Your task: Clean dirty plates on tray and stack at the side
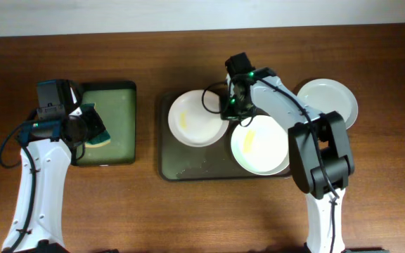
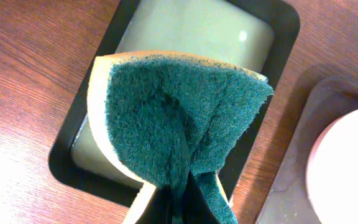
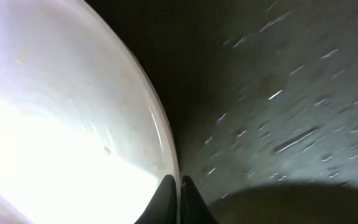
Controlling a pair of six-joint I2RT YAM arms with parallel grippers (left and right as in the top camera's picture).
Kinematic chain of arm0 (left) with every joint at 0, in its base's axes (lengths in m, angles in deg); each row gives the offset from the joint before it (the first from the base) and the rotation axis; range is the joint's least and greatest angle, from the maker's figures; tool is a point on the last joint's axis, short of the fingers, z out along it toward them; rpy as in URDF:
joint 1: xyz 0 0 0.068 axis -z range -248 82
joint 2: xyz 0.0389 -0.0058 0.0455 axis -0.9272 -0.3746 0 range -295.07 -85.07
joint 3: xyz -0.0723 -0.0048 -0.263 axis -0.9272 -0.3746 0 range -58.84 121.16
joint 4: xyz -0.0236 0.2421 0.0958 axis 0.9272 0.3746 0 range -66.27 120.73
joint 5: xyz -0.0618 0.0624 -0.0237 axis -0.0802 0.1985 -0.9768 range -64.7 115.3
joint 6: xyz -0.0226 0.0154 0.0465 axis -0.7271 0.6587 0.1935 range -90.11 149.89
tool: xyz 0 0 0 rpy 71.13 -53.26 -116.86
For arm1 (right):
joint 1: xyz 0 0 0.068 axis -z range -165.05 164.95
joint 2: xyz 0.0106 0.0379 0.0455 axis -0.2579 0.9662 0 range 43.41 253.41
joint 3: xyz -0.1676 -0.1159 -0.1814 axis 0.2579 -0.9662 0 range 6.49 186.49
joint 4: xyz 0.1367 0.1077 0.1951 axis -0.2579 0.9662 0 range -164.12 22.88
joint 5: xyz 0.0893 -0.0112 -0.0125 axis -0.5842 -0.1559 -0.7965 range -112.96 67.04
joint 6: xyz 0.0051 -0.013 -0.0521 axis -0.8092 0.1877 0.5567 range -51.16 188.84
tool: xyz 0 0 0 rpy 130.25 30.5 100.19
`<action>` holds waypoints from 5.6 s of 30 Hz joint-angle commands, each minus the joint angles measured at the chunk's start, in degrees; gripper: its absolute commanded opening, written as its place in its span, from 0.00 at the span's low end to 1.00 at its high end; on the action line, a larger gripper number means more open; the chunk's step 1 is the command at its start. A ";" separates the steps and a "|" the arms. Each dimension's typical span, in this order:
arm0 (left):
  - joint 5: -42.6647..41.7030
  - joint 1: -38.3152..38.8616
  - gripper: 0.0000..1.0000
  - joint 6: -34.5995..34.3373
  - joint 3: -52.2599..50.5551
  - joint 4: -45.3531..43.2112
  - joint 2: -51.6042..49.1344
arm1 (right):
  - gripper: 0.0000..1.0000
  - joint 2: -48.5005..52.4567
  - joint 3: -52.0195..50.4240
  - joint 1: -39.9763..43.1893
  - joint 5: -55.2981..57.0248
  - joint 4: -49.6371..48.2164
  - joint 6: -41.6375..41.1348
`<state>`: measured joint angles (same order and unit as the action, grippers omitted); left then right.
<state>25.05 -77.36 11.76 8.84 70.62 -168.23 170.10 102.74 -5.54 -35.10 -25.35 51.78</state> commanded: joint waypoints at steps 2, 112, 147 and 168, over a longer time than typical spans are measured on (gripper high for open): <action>-12.76 -0.13 0.00 7.96 -0.13 -2.56 -0.42 | 0.04 0.44 0.72 -2.05 -1.62 6.88 2.25; -6.21 -4.61 0.00 -6.64 7.48 1.68 -1.42 | 0.04 -8.70 32.13 -26.82 72.67 22.34 21.46; -6.21 -4.63 0.00 -4.48 7.41 1.64 -1.46 | 0.11 -6.93 8.50 49.66 2.01 17.73 12.52; -6.19 -4.63 0.00 -4.46 7.41 1.68 -1.46 | 0.85 -12.85 -11.93 12.98 8.68 8.79 27.39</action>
<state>19.47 -81.89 6.34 15.51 72.46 -170.52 156.96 94.28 7.59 -29.42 -13.57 78.32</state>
